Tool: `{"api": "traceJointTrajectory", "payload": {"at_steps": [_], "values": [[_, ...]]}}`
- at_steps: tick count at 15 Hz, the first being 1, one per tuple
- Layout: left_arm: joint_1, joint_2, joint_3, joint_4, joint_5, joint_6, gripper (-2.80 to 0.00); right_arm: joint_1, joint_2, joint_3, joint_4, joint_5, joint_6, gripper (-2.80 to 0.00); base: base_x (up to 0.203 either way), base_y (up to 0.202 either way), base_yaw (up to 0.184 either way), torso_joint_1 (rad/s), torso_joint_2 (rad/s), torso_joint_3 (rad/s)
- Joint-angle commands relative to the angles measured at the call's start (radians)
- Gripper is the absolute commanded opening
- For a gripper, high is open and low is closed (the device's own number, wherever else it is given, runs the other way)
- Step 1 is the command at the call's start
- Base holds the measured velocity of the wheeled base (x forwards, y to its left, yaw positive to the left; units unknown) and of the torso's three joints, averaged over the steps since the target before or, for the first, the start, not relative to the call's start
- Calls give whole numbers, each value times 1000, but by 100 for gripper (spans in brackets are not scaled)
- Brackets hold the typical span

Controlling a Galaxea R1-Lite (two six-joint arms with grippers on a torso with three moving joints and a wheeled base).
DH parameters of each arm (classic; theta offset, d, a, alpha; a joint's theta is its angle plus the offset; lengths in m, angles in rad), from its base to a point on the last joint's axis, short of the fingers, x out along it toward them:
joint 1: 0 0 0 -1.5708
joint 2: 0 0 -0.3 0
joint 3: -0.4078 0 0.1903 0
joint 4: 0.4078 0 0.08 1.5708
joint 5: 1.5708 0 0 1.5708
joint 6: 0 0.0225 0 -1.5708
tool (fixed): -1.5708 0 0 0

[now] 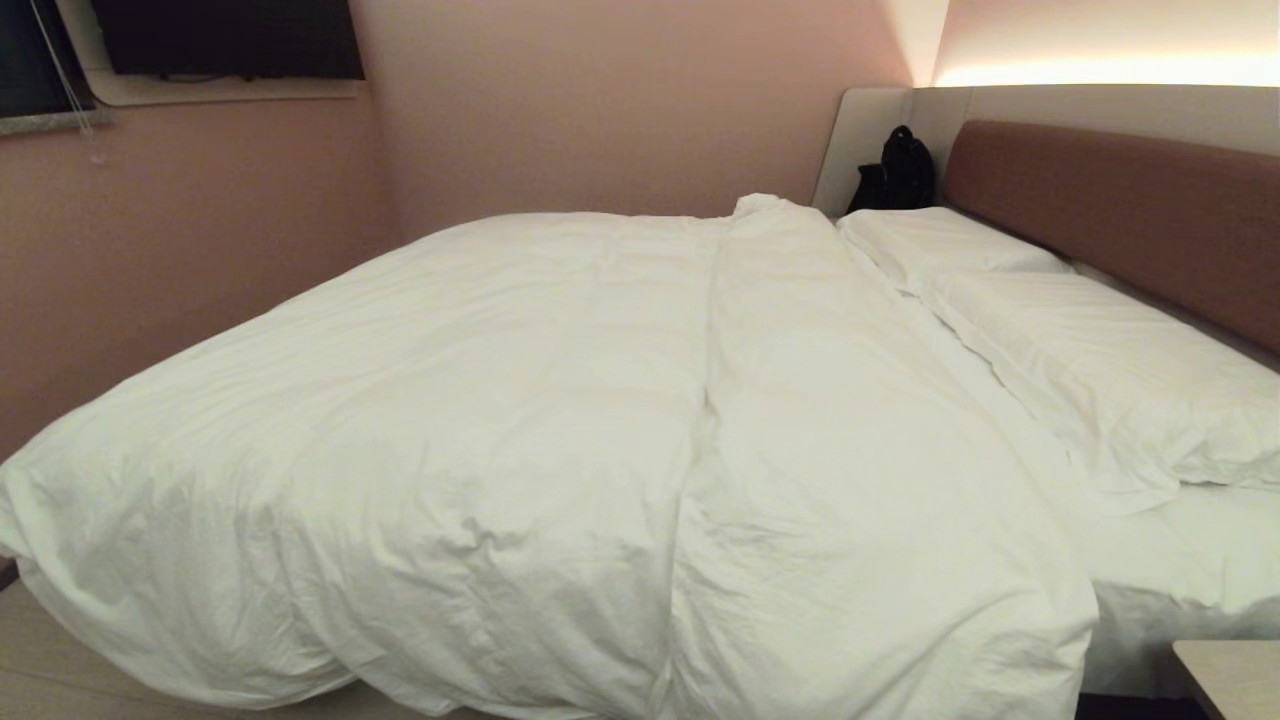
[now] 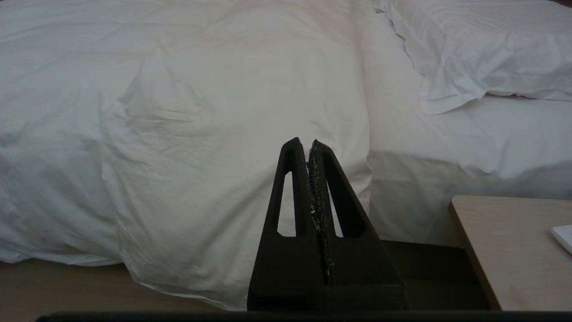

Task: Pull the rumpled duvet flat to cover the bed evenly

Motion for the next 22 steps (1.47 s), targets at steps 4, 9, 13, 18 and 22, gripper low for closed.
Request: {"api": "traceJointTrajectory", "payload": {"at_steps": [4, 9, 13, 18, 22], "values": [[0, 0, 0, 3, 4, 2, -280, 0, 0, 0, -1, 0, 0, -280, 0, 0, 0, 0, 0, 0], [0, 0, 0, 4, -1, 5, -280, 0, 0, 0, -1, 0, 0, -280, 0, 0, 0, 0, 0, 0], [0, 0, 0, 3, -1, 5, -280, 0, 0, 0, -1, 0, 0, -280, 0, 49, -3, 1, 0, 1], [0, 0, 0, 1, 1, 0, -280, 0, 0, 0, -1, 0, 2, -280, 0, 194, 0, 2, 2, 3], [0, 0, 0, 1, 2, -3, -280, 0, 0, 0, -1, 0, 2, -280, 0, 196, 0, 2, 2, 3]]}}
